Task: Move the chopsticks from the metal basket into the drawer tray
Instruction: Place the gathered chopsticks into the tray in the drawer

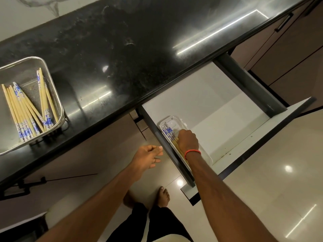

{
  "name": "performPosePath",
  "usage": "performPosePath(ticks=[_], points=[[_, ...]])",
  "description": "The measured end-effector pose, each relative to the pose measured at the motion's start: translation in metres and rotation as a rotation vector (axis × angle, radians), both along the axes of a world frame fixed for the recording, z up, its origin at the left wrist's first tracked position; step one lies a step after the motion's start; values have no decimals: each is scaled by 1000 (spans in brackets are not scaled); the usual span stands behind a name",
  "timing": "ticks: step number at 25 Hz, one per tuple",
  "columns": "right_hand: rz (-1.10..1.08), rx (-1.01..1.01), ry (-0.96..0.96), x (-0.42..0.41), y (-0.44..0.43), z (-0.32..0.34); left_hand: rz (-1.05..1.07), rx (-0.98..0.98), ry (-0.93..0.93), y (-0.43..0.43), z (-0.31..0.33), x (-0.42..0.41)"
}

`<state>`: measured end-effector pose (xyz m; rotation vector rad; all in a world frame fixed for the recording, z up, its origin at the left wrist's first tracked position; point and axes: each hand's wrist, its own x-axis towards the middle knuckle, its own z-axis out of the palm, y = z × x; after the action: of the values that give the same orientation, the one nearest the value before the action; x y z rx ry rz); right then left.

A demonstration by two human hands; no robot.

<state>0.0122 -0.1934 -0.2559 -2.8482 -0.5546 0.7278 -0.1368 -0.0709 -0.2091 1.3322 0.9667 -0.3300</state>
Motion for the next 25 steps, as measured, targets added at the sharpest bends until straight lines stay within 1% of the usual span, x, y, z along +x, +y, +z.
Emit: performPosePath(ticks=[4,7,14,17,21,25], points=[[56,-33,-55,-5,-6,-2,-35,6,17,6,-2,-10],[100,-61,-61,-8,-9,-2,-60,4,26,6,-3,-15],[195,-48,-81,-14,-12,1,-95,10,35,6,2,-20],[145,53,-90,-19,-14,16,-96,23,17,7,9,-24],[31,214,-132,-29,-6,59,-82,33,-41,11,33,-26],[21,501,-154,-45,16,102,-45,84,-129,19,71,-35]])
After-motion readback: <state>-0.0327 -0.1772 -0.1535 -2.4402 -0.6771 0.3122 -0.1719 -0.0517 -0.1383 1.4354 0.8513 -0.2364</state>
